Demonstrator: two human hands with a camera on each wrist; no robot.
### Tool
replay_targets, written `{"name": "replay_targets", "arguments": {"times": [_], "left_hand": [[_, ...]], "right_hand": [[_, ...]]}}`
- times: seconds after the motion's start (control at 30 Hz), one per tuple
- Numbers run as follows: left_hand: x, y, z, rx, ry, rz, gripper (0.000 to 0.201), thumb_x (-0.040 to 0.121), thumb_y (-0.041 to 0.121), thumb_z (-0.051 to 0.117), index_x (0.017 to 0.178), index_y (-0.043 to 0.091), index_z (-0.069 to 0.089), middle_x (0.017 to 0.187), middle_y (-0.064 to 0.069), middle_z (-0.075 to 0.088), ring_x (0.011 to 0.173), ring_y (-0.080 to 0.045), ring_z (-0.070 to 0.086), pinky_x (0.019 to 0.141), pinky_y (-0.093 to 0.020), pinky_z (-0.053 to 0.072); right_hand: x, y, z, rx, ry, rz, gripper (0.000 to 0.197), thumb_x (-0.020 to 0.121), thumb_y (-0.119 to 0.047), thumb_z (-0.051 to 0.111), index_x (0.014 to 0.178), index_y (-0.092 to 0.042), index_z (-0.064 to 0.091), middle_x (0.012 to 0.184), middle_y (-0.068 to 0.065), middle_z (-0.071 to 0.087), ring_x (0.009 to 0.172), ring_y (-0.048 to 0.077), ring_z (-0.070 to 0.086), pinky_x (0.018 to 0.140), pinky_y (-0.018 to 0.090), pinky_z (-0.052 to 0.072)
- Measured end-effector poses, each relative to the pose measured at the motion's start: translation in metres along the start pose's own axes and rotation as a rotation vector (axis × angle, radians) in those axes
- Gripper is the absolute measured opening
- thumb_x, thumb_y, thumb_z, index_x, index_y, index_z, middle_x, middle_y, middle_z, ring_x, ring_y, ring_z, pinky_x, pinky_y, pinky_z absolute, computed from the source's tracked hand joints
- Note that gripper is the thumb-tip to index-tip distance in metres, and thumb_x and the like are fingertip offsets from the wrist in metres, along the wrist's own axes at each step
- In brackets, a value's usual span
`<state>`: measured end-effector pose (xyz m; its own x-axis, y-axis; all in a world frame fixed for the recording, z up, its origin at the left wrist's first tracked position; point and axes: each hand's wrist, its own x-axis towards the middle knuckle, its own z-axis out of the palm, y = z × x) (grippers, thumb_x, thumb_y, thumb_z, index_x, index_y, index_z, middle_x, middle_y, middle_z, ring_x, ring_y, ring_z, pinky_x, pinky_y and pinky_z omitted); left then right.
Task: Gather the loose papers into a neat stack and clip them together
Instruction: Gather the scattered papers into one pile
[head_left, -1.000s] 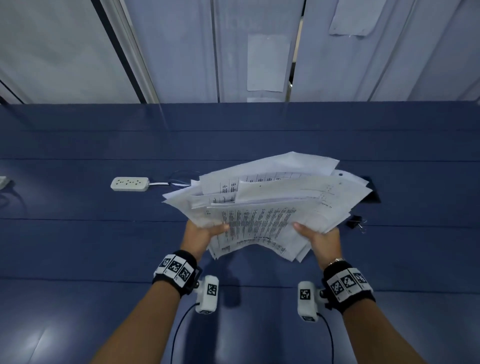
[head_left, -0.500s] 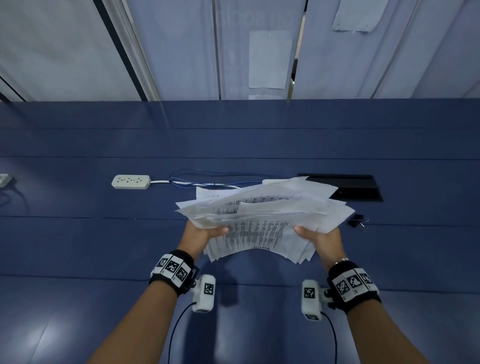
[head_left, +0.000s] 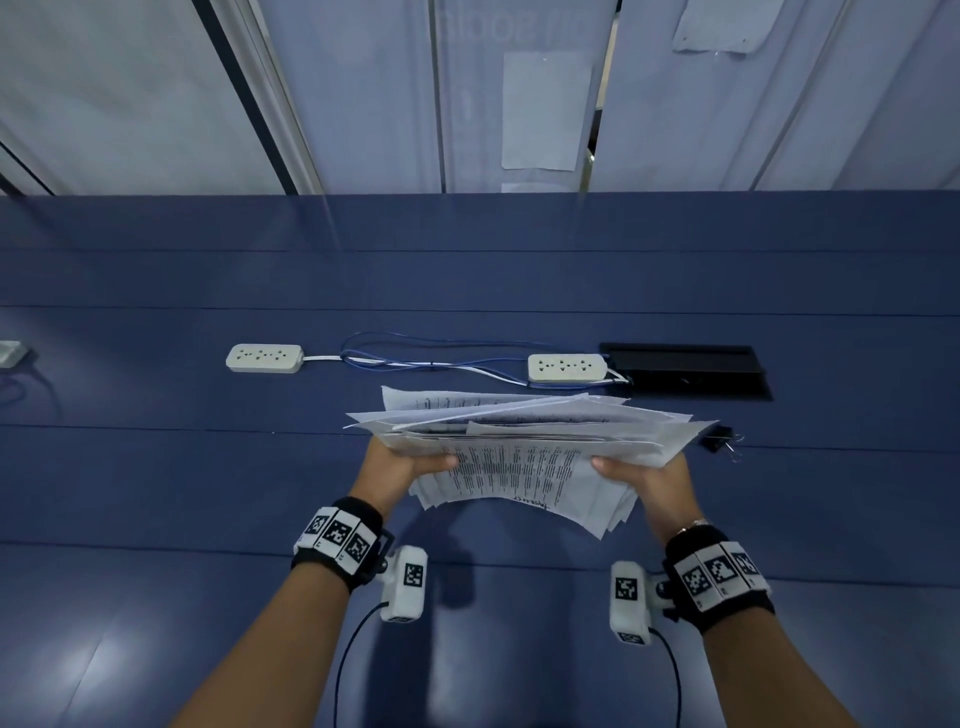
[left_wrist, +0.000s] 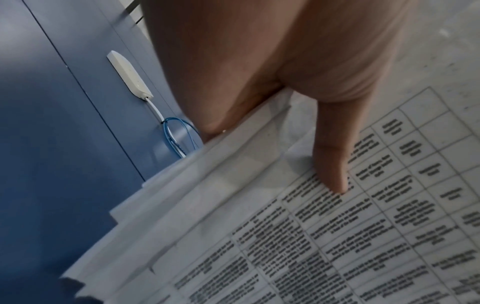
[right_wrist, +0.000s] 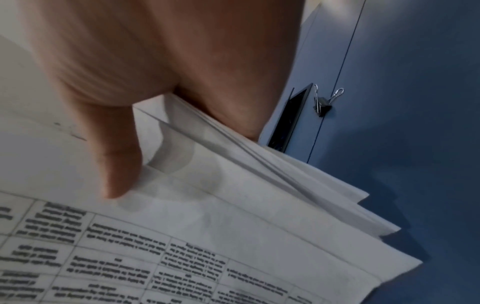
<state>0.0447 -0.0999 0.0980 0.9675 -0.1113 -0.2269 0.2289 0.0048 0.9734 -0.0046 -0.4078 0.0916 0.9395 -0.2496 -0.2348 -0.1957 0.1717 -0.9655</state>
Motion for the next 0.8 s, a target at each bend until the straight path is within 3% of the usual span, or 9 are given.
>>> {"name": "replay_targets", "arguments": {"times": [0.07,0.17,0.37,0.53,0.7,0.8], "left_hand": [[0.000,-0.003,-0.002,-0.003,0.008,-0.024,0.040,0.063,-0.013,0.084,0.095,0.009,0.079,0.102,-0.013,0.078,0.101,-0.030,0.073,0.090,-0.042,0.058],[0.000,-0.008,-0.002,0.034,0.023,-0.048,0.044,0.062,-0.014,0.084,0.101,0.001,0.076,0.104,-0.016,0.077,0.103,-0.034,0.071,0.089,-0.043,0.058],[0.004,0.000,0.003,0.047,0.013,-0.008,0.041,0.062,-0.010,0.086,0.101,-0.003,0.075,0.103,-0.016,0.077,0.101,-0.030,0.073,0.092,-0.042,0.058],[0.002,0.013,0.005,-0.003,-0.005,0.068,0.038,0.063,-0.015,0.084,0.090,0.011,0.080,0.099,-0.011,0.079,0.094,-0.021,0.074,0.086,-0.035,0.060],[0.005,0.011,0.001,-0.006,-0.030,0.034,0.043,0.064,-0.015,0.082,0.104,0.002,0.074,0.100,-0.008,0.079,0.096,-0.023,0.074,0.079,-0.030,0.060],[0.006,0.004,0.004,-0.013,-0.036,-0.008,0.044,0.065,-0.019,0.079,0.102,0.003,0.072,0.096,-0.006,0.079,0.096,-0.028,0.074,0.075,-0.030,0.060]], "right_hand": [[0.001,0.002,-0.003,0.008,0.001,0.036,0.039,0.066,0.011,0.081,0.099,-0.007,0.072,0.099,0.013,0.078,0.094,0.030,0.074,0.080,0.039,0.058],[0.004,0.005,-0.002,-0.023,0.014,0.079,0.040,0.065,0.011,0.082,0.101,-0.003,0.071,0.099,0.014,0.077,0.097,0.033,0.073,0.083,0.041,0.058],[0.004,-0.005,0.005,0.022,0.043,0.016,0.035,0.066,0.014,0.079,0.095,-0.005,0.073,0.095,0.011,0.078,0.091,0.029,0.074,0.078,0.037,0.059],[0.002,-0.014,0.007,0.070,0.032,-0.050,0.037,0.069,0.018,0.075,0.088,-0.013,0.073,0.087,0.002,0.079,0.082,0.019,0.075,0.072,0.032,0.061],[0.010,-0.003,0.003,0.008,0.045,-0.006,0.038,0.068,0.022,0.071,0.099,-0.001,0.069,0.087,0.005,0.078,0.082,0.024,0.074,0.075,0.038,0.056],[0.014,0.004,0.005,-0.009,0.083,0.045,0.038,0.070,0.025,0.065,0.093,-0.005,0.065,0.085,0.004,0.075,0.082,0.029,0.070,0.073,0.037,0.055]]}}
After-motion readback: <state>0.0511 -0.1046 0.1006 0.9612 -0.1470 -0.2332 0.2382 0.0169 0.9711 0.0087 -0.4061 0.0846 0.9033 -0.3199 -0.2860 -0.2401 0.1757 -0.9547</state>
